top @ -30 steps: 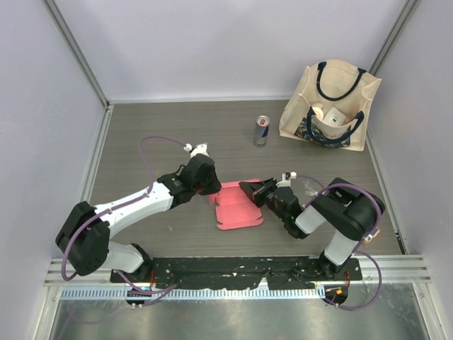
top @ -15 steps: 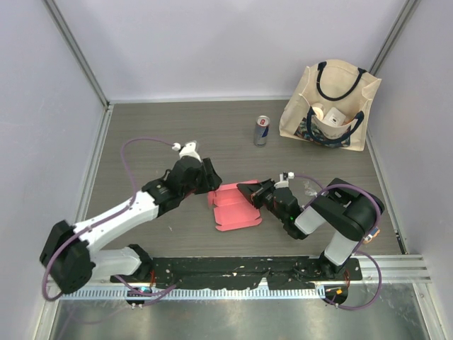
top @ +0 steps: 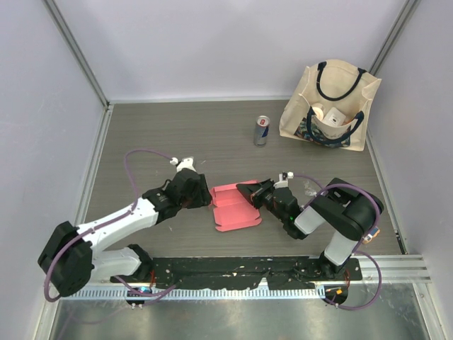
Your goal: Fold the paper box
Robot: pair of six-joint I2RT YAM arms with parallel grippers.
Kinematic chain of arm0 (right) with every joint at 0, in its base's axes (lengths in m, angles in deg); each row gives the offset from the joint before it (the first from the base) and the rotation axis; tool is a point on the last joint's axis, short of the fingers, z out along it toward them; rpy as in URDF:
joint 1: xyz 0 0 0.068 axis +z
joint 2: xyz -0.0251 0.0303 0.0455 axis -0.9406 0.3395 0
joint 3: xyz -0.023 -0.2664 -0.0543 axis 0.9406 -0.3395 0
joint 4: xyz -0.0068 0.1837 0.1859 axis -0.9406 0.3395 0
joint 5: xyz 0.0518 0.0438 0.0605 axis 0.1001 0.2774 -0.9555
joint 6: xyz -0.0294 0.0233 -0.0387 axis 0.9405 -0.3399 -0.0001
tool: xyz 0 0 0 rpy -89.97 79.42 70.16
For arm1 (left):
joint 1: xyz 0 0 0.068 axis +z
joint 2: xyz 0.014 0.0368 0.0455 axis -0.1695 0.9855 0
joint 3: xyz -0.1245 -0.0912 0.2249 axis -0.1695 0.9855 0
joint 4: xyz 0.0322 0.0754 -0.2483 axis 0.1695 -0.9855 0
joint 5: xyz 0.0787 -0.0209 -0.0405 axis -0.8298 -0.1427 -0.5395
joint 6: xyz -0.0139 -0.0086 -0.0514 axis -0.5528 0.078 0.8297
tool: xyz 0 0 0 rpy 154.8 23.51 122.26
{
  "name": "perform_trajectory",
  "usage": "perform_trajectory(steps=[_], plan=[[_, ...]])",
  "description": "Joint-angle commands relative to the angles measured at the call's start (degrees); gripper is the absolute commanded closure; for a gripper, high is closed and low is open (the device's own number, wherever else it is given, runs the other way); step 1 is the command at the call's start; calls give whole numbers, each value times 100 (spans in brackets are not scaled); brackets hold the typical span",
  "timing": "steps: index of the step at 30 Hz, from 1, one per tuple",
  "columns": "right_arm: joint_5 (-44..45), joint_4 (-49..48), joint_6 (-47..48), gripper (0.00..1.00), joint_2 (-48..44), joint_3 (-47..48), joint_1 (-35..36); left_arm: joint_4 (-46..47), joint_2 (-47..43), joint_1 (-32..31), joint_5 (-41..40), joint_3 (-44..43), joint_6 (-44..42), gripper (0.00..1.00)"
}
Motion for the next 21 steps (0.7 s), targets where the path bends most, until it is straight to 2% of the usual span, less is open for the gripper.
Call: perform_trajectory(steps=[1, 8, 16, 21], plan=[[-11, 300, 288, 98, 13, -4, 31, 420, 402, -4, 269, -210, 36, 54], [-11, 282, 288, 98, 57, 5, 40, 746, 535, -13, 612, -333, 247, 82], [59, 168, 315, 98, 163, -66, 127, 1203, 780, -65, 964, -377, 572, 89], [156, 142, 324, 98, 172, -74, 206, 1431, 842, -180, 850, -289, 678, 87]])
